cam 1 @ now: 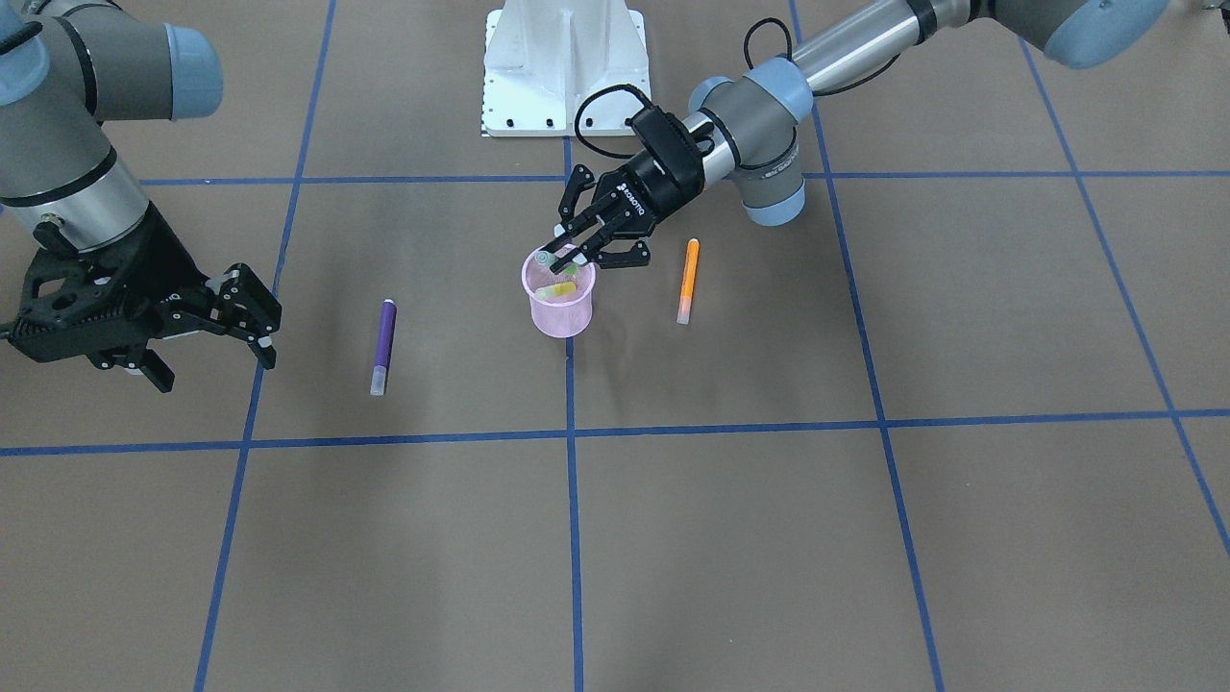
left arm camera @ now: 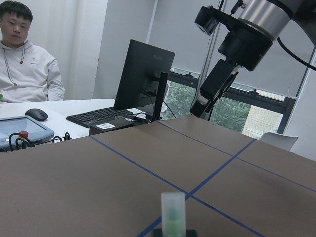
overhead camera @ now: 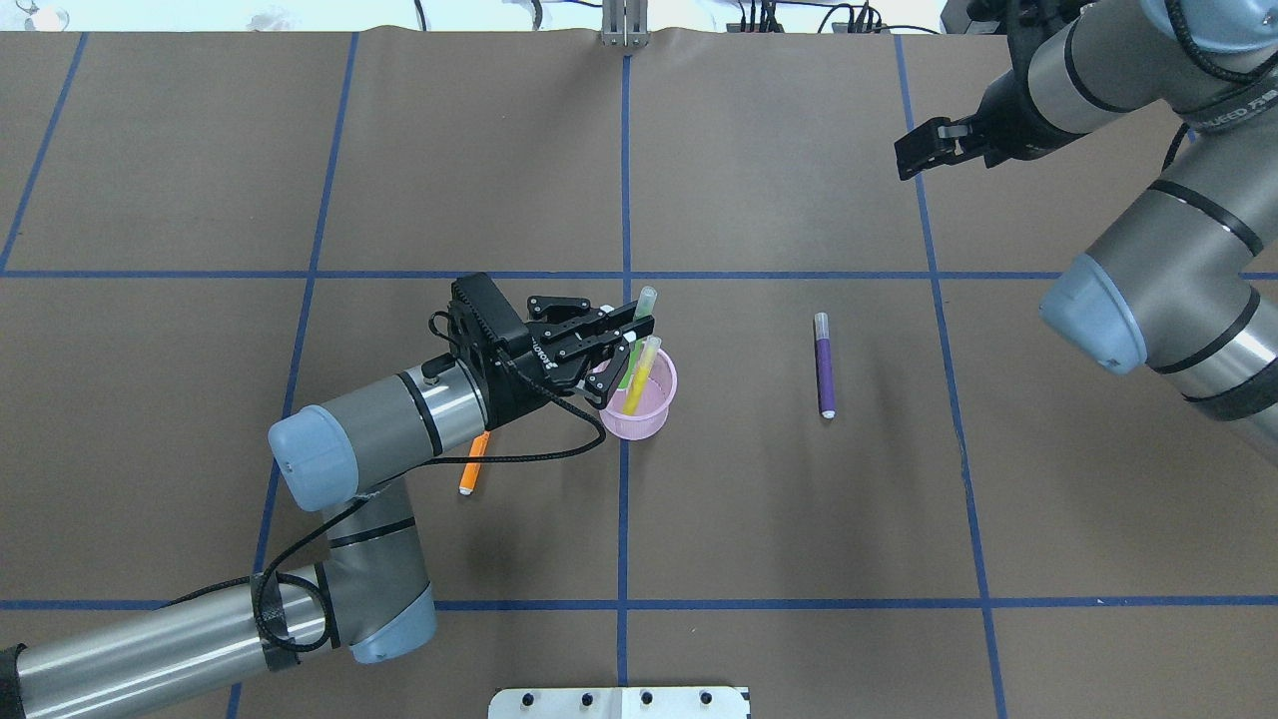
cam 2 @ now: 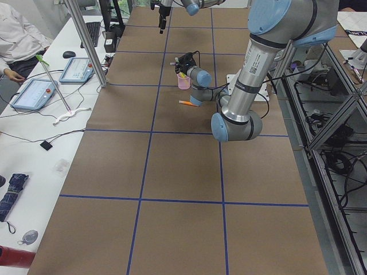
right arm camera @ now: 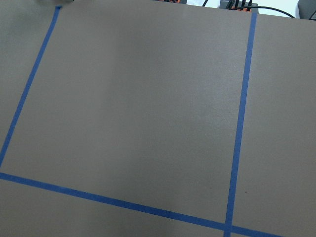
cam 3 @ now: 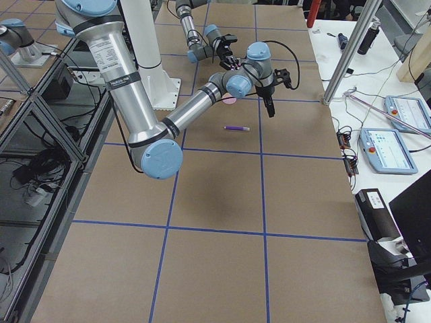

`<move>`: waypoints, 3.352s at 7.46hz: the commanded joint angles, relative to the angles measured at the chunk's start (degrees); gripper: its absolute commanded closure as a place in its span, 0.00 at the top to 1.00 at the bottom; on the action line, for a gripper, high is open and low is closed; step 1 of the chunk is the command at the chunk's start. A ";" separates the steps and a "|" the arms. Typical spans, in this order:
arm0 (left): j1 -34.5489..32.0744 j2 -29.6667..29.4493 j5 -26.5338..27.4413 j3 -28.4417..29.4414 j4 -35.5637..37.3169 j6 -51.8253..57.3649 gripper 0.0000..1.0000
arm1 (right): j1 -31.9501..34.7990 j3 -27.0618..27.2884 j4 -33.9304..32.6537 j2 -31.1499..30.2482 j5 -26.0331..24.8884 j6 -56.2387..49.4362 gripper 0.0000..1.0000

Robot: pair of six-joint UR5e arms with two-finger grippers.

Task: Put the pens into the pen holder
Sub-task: 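Carry the green marker over the cup and release it inside, then withdraw the left arm while the right gripper reaches the purple marker, then grasp and lift the purple marker with the right gripper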

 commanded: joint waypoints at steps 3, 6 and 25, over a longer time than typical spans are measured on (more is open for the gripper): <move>0.50 -1.02 0.62 1.46 -0.02 0.17 1.00 | 0.06 -0.04 0.00 0.08 -0.01 0.03 1.00; -1.15 -1.02 -0.35 -0.04 1.03 0.08 0.99 | 0.15 -0.04 0.00 0.17 -0.01 0.03 1.00; -31.23 9.09 -42.27 -43.10 95.16 0.61 0.99 | -23.31 -11.90 10.99 -1.06 -22.42 27.10 0.59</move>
